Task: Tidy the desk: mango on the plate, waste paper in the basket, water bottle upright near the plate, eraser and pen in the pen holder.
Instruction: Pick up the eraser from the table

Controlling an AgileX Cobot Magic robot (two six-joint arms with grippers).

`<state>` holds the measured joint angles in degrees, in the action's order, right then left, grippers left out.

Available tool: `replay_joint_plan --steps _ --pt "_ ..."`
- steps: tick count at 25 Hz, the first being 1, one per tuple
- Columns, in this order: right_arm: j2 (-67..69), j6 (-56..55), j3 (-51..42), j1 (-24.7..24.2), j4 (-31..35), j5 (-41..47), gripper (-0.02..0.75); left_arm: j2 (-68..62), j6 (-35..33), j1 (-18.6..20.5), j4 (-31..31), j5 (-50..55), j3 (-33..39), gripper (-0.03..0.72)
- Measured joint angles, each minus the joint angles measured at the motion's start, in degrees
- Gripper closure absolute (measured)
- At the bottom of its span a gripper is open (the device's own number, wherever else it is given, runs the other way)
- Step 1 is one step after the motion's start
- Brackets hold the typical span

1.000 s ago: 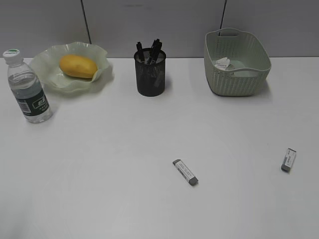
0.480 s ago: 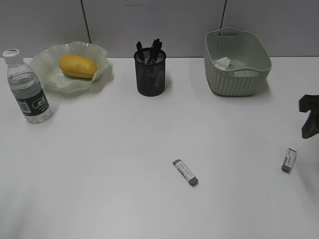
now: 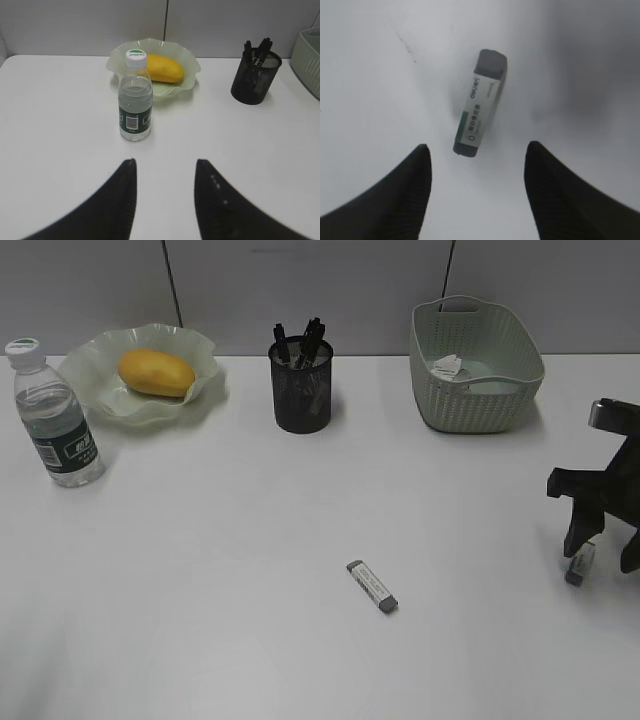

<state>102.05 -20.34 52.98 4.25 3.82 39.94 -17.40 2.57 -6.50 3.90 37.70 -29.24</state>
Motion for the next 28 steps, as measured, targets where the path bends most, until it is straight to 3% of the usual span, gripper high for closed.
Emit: replay_joint_plan --steps 14,26,28 --pt "6.7 -3.6 0.2 0.0 -0.6 -6.0 0.299 0.0 0.0 0.0 0.0 0.0 0.0 0.387" --pt "6.7 -5.2 0.2 0.0 -2.7 -7.1 0.556 0.0 0.0 0.0 0.0 0.1 0.0 0.387" --pt "6.7 -5.2 0.2 0.0 -2.7 -7.1 0.566 0.0 0.0 0.0 0.0 0.1 0.0 0.387"
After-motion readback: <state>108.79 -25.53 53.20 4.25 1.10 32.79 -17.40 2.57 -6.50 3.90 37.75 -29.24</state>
